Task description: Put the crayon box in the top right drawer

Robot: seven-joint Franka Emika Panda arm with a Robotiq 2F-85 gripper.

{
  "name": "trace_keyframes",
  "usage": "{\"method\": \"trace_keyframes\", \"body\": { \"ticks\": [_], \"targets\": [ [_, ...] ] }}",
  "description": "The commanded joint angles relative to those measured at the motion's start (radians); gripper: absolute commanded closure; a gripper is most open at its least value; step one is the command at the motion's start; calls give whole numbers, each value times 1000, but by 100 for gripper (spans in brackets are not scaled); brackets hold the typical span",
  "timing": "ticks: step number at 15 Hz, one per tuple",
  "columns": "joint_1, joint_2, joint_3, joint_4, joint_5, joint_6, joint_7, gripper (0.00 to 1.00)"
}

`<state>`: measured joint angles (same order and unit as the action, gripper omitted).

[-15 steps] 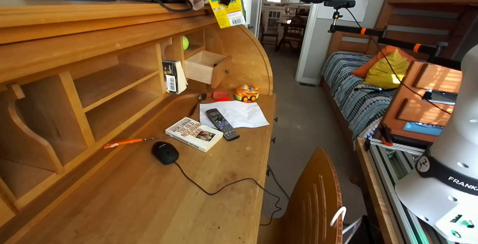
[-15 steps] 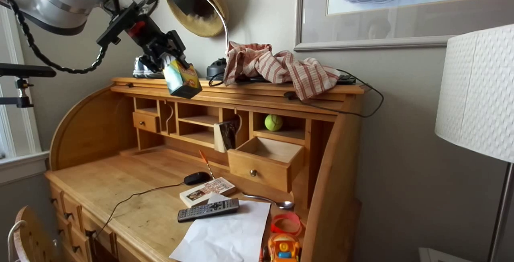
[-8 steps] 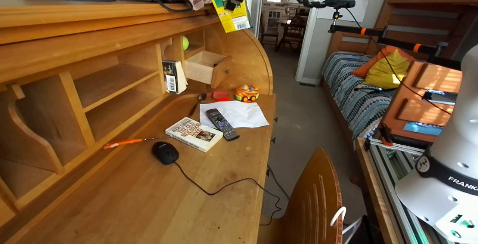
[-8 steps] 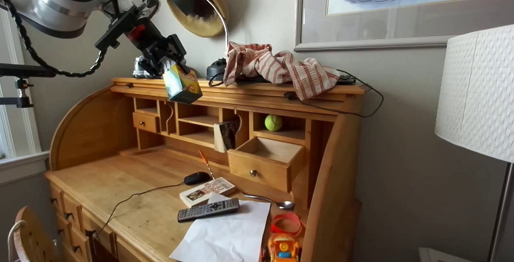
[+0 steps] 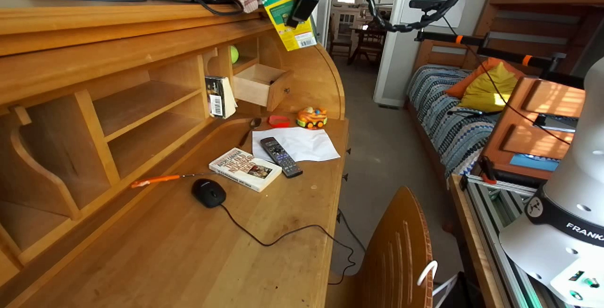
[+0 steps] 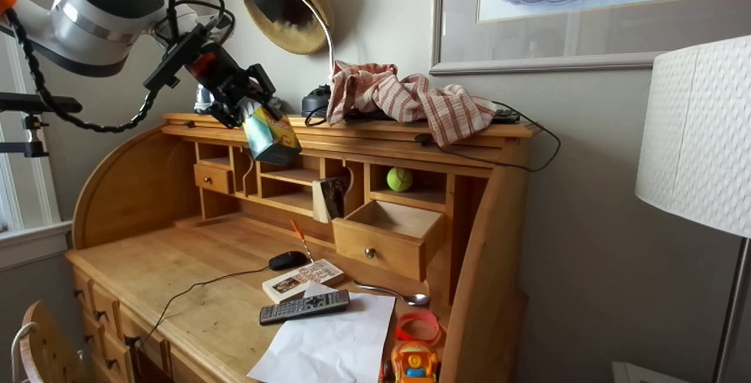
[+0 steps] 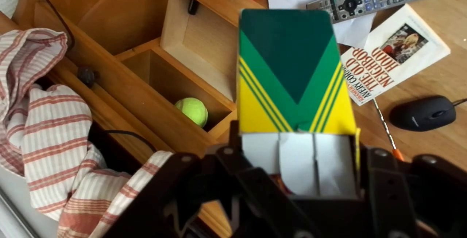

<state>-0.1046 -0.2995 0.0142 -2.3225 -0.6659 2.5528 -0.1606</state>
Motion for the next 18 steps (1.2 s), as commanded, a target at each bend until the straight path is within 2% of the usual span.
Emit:
{"method": "trace_keyframes", "body": {
  "ticks": [1,4,10,12,14,15,17,18],
  "targets": [
    [-56,-11,8,-65,-199,119,150,66],
    [-125,-9,17,-88,-414,222,313,66],
    [-214,48,-12,-80,-714,422,550,66],
    [-235,77,-19,-58,-793,465,627,66],
    [-237,115,-26,-54,-761,417,624,66],
    [-226,75,-23,-82,-739,422,591,41],
    [-234,101,-28,-79,-739,422,593,41],
    [-234,109,-29,-76,-739,422,594,66]
  ]
}}
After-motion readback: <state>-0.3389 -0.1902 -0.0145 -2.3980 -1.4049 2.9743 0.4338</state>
